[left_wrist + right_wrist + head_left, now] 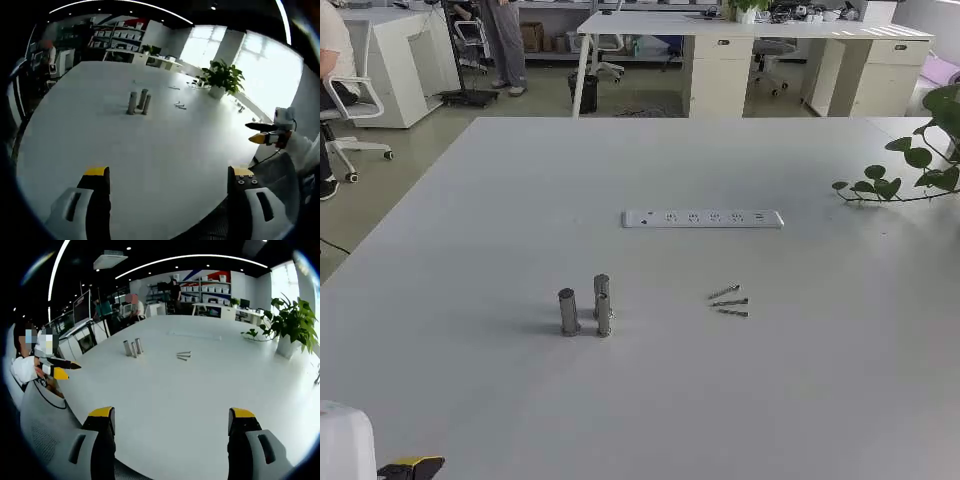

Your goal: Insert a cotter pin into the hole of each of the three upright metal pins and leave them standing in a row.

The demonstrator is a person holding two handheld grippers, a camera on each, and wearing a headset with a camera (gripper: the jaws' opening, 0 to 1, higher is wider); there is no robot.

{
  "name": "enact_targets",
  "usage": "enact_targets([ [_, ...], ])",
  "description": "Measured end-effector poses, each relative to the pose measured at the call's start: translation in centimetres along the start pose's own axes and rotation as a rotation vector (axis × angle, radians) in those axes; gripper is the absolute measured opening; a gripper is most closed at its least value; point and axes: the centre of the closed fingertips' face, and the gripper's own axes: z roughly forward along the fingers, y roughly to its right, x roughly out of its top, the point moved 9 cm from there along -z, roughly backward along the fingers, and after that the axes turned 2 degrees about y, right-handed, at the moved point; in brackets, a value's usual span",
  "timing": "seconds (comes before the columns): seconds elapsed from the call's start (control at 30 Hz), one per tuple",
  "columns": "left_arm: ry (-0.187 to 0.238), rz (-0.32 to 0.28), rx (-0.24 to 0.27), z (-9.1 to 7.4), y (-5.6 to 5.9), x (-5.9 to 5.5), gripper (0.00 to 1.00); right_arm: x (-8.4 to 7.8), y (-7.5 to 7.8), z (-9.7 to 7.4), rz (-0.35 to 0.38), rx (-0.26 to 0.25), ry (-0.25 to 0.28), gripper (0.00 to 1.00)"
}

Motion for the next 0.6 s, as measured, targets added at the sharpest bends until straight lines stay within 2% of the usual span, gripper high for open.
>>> enact_targets([
  [0.4, -0.01, 0.017, -0.017, 0.17, 0.23, 0.23, 0.99, 0.5, -0.06, 0.45, -0.001, 0.008, -0.007, 0.96],
  [0.6, -0.021, 0.004, -0.008, 0.22, 0.1, 0.43, 0.99, 0.61, 0.11, 0.67, 0.001, 0.013, -0.007, 0.96],
])
